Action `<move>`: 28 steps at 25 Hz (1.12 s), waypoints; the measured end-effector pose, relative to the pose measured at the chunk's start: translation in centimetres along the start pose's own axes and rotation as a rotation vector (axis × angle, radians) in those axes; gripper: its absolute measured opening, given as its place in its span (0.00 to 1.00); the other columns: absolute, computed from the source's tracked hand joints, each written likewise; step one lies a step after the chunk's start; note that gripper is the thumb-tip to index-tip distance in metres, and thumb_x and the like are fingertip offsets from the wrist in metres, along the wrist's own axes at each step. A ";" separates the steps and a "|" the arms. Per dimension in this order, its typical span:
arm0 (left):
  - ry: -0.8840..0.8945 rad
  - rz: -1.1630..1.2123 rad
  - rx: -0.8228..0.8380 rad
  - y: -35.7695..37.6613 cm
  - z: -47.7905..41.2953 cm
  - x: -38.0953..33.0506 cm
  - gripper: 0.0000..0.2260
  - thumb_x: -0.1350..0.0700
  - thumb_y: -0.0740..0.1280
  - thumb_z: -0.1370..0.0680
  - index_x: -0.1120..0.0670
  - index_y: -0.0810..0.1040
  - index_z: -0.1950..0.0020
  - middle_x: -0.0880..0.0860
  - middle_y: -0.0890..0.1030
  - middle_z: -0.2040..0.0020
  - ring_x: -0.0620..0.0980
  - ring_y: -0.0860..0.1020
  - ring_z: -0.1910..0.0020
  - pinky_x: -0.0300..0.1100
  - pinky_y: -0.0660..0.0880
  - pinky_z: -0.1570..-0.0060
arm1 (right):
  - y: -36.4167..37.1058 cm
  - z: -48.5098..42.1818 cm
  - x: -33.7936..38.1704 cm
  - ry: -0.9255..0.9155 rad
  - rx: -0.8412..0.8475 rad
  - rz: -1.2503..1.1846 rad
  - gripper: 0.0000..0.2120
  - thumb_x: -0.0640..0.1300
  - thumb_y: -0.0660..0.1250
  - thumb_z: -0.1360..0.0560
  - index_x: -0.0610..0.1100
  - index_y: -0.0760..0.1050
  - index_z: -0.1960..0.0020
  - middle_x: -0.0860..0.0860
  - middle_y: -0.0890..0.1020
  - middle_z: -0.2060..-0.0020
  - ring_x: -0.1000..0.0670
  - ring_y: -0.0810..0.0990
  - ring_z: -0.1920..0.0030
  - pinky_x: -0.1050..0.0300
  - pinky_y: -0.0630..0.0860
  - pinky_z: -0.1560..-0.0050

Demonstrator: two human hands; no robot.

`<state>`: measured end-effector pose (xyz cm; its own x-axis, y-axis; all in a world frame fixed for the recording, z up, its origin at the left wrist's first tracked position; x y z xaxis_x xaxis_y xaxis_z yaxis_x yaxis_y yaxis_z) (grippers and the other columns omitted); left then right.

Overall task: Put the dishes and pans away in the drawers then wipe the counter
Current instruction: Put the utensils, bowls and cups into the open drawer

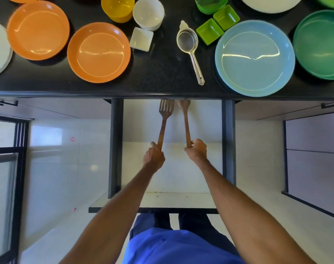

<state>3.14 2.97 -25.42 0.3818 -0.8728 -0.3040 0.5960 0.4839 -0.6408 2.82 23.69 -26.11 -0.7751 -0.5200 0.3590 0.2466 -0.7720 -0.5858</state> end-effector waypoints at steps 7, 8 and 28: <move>-0.075 0.064 0.097 0.3 -2.0 -0.5 0.16 0.67 0.64 0.23 0.60 0.66 0.37 0.64 0.77 0.42 0.67 0.78 0.43 0.58 0.78 0.46 | 1.4 -1.8 -0.7 0.064 0.059 -0.101 0.14 0.34 0.68 0.29 0.38 0.81 0.44 0.42 0.86 0.52 0.41 0.85 0.50 0.48 0.83 0.49; -0.080 0.047 0.088 0.3 -1.9 -0.5 0.15 0.66 0.64 0.23 0.60 0.67 0.38 0.64 0.77 0.42 0.67 0.78 0.43 0.58 0.78 0.45 | 1.3 -1.6 -0.7 0.048 0.036 -0.086 0.13 0.33 0.67 0.29 0.38 0.82 0.46 0.41 0.87 0.53 0.40 0.85 0.50 0.47 0.83 0.49; 0.406 0.251 -0.323 -12.8 2.6 -12.9 0.07 0.61 0.65 0.19 0.55 0.78 0.42 0.53 0.82 0.43 0.48 0.79 0.50 0.38 0.76 0.54 | -12.6 7.3 15.4 -0.925 -0.678 -0.379 0.07 0.37 0.66 0.18 0.38 0.80 0.42 0.46 0.83 0.45 0.51 0.82 0.46 0.63 0.80 0.47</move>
<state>-7.55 8.25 -11.46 0.1443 -0.7191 -0.6798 0.2516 0.6911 -0.6776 -8.01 22.72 -7.87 0.0459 -0.5809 0.8127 -0.4764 -0.7278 -0.4934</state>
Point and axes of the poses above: each hand's wrist, its own z-axis away from the middle knuckle, its own y-axis out of the palm, x = y × z, the point moved 5 cm from there along -z, towards the middle knuckle
